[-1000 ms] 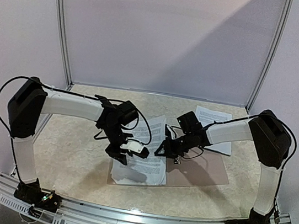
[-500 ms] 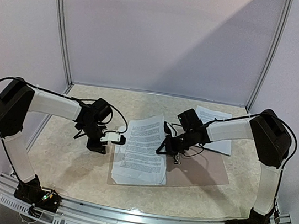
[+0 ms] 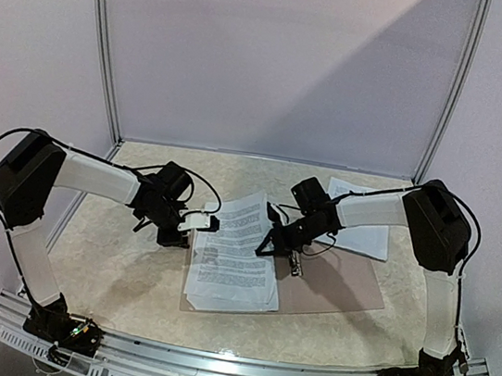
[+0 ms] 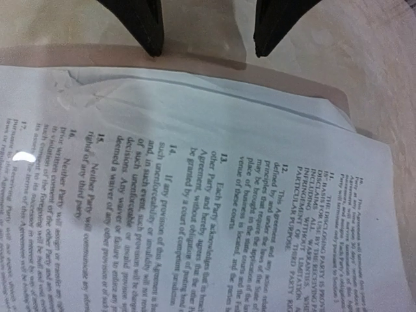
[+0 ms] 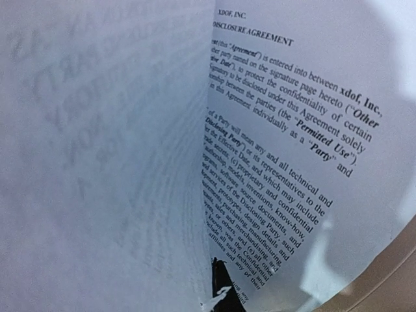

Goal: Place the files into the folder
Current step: Insert the folder to form pockets on the folder.

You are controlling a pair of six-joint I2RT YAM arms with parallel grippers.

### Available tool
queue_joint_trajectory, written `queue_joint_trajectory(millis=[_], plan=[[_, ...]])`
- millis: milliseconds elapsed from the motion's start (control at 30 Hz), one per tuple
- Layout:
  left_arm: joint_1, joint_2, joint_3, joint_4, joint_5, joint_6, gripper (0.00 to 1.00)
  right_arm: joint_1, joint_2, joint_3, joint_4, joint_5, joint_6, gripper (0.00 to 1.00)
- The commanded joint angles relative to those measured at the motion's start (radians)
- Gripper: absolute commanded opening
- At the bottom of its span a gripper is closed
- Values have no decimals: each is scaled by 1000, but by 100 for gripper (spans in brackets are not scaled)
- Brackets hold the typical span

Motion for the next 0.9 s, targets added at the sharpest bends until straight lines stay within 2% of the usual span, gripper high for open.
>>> queue_joint_trajectory(millis=[0,600,700,867], plan=[[0,58,-12,-2,-30,-4,49,0,38,34,-103,-76,-61,0],[0,98,-5,26,-44,2,49,-13,43,119,-395,-168,-271,0],[0,104,1,29,-44,-2,49,-21,52,117,-368,-164,-263,0],[-1,113,6,29,-44,-7,49,-25,84,117,-247,-115,-158,2]])
